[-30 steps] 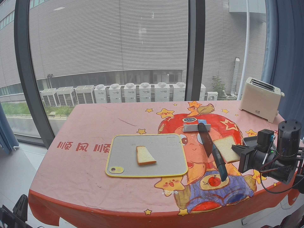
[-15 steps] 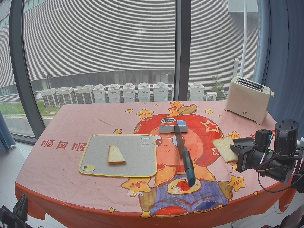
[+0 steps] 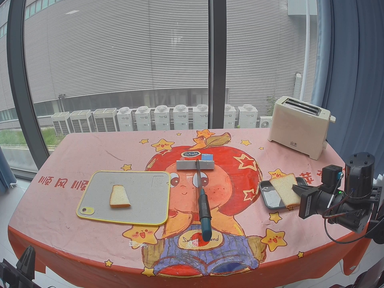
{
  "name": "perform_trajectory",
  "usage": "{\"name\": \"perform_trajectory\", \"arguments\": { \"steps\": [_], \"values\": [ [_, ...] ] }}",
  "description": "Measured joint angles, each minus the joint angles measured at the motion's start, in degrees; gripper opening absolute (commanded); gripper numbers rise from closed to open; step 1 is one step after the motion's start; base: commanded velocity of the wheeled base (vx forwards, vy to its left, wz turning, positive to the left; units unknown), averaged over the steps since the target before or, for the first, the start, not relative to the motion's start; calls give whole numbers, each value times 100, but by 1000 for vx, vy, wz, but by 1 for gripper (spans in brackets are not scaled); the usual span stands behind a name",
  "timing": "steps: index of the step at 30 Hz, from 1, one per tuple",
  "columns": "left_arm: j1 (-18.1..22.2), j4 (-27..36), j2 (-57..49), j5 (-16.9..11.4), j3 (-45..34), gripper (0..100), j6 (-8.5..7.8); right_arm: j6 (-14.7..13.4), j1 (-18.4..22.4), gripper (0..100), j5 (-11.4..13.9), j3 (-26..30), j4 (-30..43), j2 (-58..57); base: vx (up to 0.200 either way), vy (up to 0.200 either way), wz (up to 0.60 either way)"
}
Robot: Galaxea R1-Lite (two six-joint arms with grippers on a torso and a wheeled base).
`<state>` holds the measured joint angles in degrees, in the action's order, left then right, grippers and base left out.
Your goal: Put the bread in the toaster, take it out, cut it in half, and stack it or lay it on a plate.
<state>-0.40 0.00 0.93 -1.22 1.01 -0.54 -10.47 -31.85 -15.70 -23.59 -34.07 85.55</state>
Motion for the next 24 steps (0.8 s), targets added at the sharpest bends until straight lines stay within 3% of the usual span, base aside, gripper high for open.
{"name": "perform_trajectory", "arguments": {
  "steps": [20, 24],
  "values": [
    [-4, 0, 0, 2, 0, 0, 0, -107, 400, 0, 11, -155, -20, 807, 0, 0, 0],
    [-4, 0, 0, 2, 0, 0, 0, -419, 474, 0, 2, -278, -143, 1145, 0, 0, 0]
  ]
}}
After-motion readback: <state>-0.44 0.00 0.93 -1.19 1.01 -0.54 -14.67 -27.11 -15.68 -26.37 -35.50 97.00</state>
